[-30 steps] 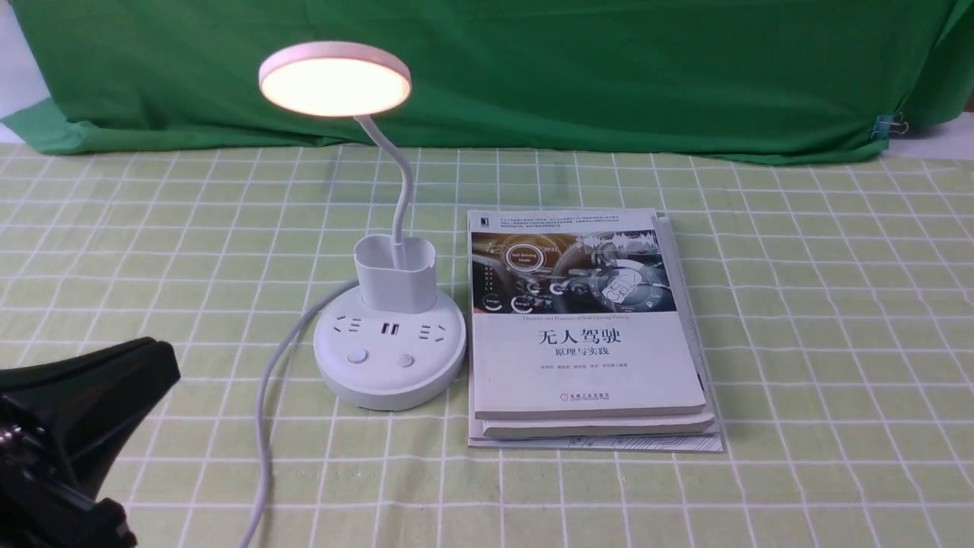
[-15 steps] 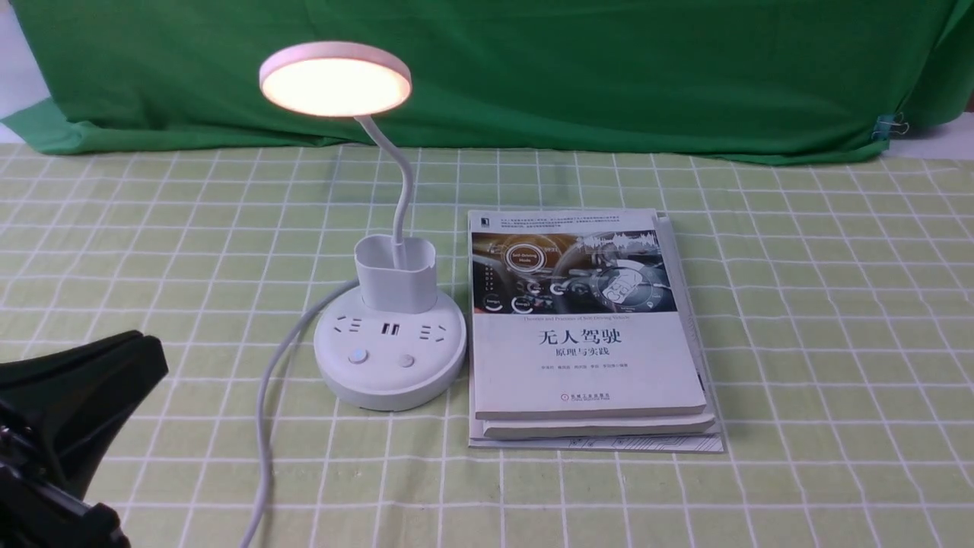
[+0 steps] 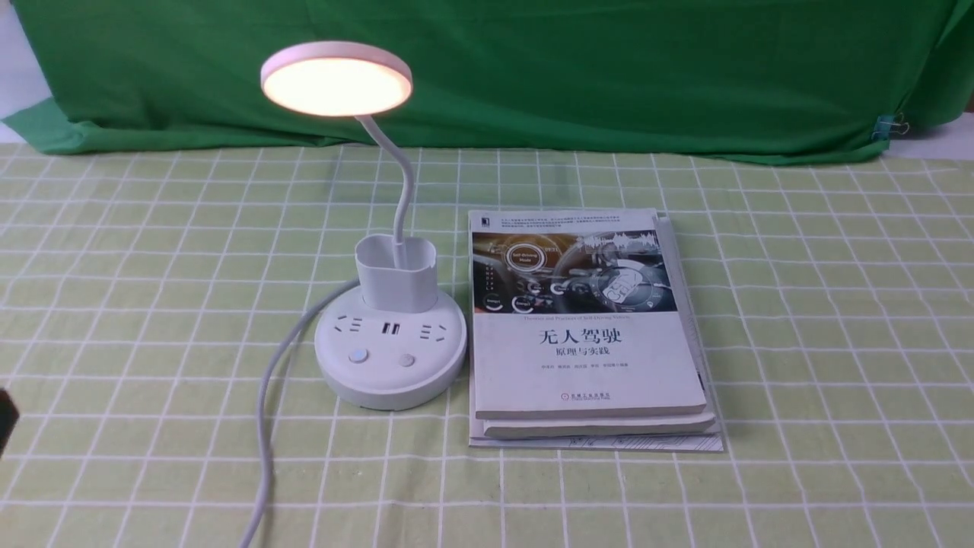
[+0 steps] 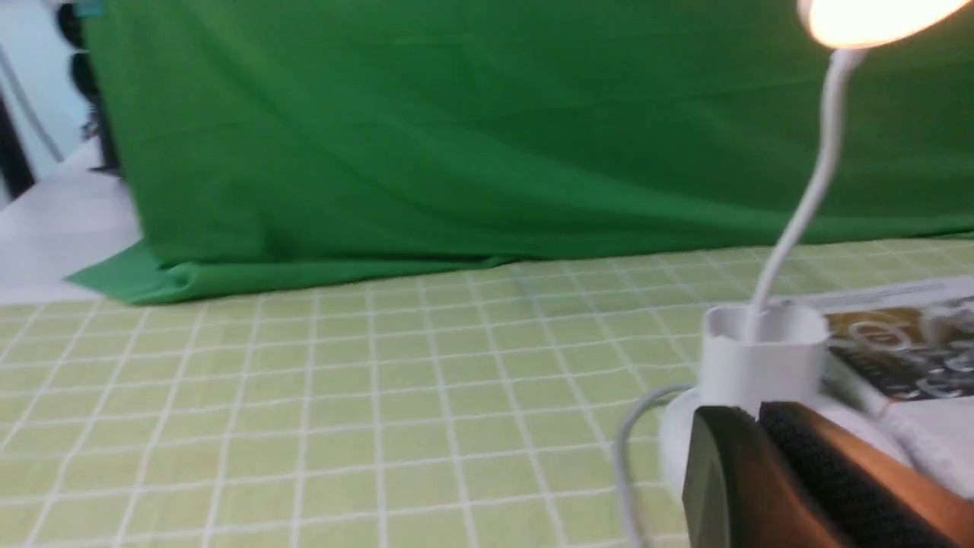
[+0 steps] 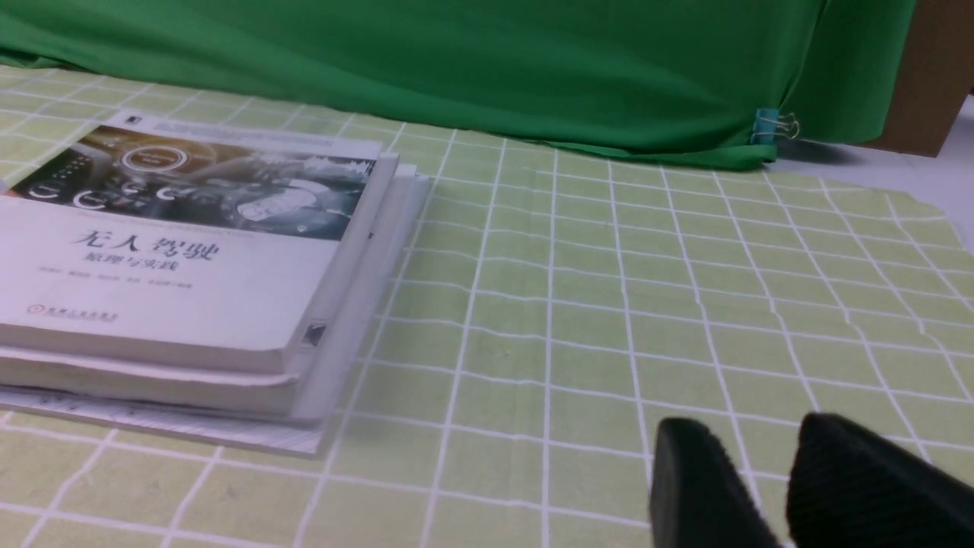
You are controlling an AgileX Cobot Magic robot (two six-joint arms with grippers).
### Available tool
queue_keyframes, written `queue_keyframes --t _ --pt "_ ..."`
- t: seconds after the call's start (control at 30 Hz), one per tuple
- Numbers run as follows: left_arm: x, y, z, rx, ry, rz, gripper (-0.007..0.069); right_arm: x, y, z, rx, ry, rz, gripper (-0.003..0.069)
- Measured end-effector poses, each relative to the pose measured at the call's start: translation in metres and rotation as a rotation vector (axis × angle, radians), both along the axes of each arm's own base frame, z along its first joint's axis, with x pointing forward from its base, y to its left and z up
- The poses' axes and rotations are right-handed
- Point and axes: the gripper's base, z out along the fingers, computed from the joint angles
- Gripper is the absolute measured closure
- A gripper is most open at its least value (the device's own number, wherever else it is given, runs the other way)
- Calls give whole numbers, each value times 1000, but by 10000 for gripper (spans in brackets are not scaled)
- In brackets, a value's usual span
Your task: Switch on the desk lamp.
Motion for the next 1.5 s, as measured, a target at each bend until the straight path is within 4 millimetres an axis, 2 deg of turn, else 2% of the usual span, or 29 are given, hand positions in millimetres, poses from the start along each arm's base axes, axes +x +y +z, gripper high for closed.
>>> queue_keyframes --t 0.03,0.07,0.1,0.17,1.5 --pt "-1 2 -18 6 25 39 606 0 0 0 0 0 0 414" --pt "-1 3 -21 8 28 51 606 0 0 0 0 0 0 414" --pt "-4 5 -35 12 51 88 606 0 0 0 0 1 0 414" --pt "-5 7 -44 8 79 120 606 0 0 0 0 0 0 414" --pt "-6 8 -44 18 77 139 606 0 0 0 0 0 0 414"
